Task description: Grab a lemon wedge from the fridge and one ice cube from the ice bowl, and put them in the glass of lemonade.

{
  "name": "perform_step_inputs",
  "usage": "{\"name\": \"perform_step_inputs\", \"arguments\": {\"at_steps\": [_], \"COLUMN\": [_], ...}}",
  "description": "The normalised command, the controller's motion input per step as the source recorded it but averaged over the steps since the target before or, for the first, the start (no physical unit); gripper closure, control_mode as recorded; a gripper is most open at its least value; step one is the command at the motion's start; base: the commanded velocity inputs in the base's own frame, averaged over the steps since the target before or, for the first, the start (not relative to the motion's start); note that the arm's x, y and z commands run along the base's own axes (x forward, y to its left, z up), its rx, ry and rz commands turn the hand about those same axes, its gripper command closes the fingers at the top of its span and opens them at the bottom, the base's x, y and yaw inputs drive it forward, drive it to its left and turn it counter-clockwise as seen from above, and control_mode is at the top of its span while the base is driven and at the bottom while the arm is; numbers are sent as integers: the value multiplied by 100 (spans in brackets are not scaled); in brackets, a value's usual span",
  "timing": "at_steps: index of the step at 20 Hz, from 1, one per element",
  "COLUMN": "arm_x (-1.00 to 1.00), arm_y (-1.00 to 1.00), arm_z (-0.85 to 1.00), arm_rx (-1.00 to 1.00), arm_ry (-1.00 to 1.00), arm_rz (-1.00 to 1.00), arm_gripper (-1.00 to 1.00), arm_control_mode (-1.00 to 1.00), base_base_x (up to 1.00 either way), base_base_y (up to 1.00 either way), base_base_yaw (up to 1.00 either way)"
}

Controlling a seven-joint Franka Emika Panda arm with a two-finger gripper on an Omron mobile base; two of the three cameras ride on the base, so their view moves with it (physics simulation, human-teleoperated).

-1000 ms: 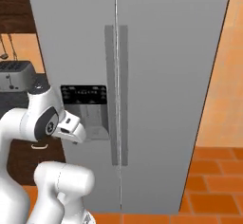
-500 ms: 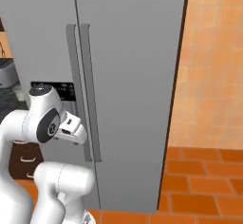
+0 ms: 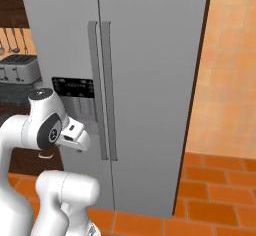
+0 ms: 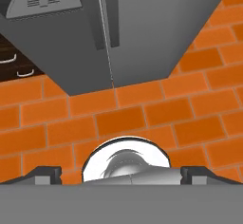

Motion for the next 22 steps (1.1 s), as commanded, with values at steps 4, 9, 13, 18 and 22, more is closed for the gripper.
{"name": "perform_step_inputs", "arguments": {"at_steps": [4,9,13,18,22], "arm_x": [0,0,0,0,0], "arm_y": [0,0,0,0,0], "arm_z": [0,0,0,0,0], "arm_rx": [0,0,0,0,0], "arm_ry": [0,0,0,0,0], "arm_rz": [0,0,0,0,0], "arm_gripper": [-100,-100,-100,-100,-100], "arm_control_mode": [100,100,100,100,100], "base_base_x": [-39,-32,-31,-44,0], "base_base_y": [0,0,0,0,0], "base_base_yaw": [-1,0,-2,-4,0]}}
